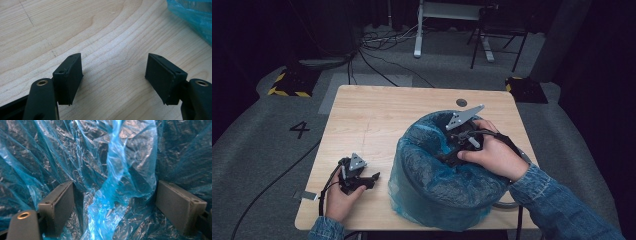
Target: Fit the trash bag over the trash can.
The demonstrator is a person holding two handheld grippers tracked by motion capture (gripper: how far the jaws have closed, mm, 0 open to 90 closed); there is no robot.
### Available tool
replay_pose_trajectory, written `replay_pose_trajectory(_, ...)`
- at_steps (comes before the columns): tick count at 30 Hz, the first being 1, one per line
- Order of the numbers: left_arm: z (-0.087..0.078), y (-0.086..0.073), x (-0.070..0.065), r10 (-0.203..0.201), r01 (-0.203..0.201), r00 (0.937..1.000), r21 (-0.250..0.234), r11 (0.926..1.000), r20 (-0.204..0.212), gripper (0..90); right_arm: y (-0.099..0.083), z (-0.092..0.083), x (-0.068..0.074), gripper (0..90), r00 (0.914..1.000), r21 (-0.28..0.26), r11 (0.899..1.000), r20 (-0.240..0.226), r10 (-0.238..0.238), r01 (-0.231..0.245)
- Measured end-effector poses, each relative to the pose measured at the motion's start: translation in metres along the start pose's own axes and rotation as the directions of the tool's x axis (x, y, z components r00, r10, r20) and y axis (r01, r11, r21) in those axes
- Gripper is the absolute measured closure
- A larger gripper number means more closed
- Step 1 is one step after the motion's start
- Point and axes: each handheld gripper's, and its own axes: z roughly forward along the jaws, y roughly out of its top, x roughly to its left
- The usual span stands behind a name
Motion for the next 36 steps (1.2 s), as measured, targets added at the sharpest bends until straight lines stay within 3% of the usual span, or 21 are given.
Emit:
replay_pose_trajectory(6, 0.0, 0.0, 0.0, 0.0, 0.0, 1.0, 0.0, 1.0, 0.0, 29.8, -0.002, 0.014, 0.006, 13.3, 0.9996, 0.07, 0.998, 0.027, -0.013, 0.011)
replay_pose_trajectory(9, 0.0, 0.0, 0.0, 0.0, 0.0, 1.0, 0.0, 1.0, 0.0, 29.8, -0.002, 0.02, 0.011, 12.1, 0.9995, 0.108, 0.994, 0.014, -0.027, 0.025)
replay_pose_trajectory(16, 0.0, 0.0, 0.0, 0.0, 0.0, 1.0, 0.0, 1.0, 0.0, 29.8, -0.007, 0.03, 0.015, 12.2, 0.9987, 0.22, 0.974, 0.004, -0.052, 0.05)
replay_pose_trajectory(21, 0.0, 0.0, 0.0, 0.0, 0.0, 1.0, 0.0, 1.0, 0.0, 29.8, -0.009, 0.032, 0.017, 14.5, 0.9983, 0.249, 0.967, -0.009, -0.057, 0.058)
replay_pose_trajectory(23, 0.0, 0.0, 0.0, -0.001, 0.001, 1.0, 0.0, 1.0, 0.001, 29.8, -0.011, 0.033, 0.018, 14.9, 0.9974, 0.269, 0.96, -0.026, -0.067, 0.072)
replay_pose_trajectory(27, 0.0, 0.0, 0.0, 0.0, 0.0, 1.0, 0.0, 1.0, 0.0, 29.8, -0.015, 0.038, 0.022, 15.2, 0.9935, 0.336, 0.936, -0.067, -0.092, 0.11)
replay_pose_trajectory(30, 0.0, 0.0, 0.0, -0.001, 0.001, 1.0, 0.0, 1.0, 0.001, 29.9, -0.013, 0.037, 0.022, 16.6, 0.994, 0.318, 0.942, -0.062, -0.09, 0.105)
replay_pose_trajectory(36, 0.0, 0.0, 0.0, -0.002, 0.002, 1.0, 0.001, 1.0, 0.002, 29.8, -0.003, 0.021, 0.018, 17.3, 0.9978, 0.178, 0.982, -0.032, -0.058, 0.063)
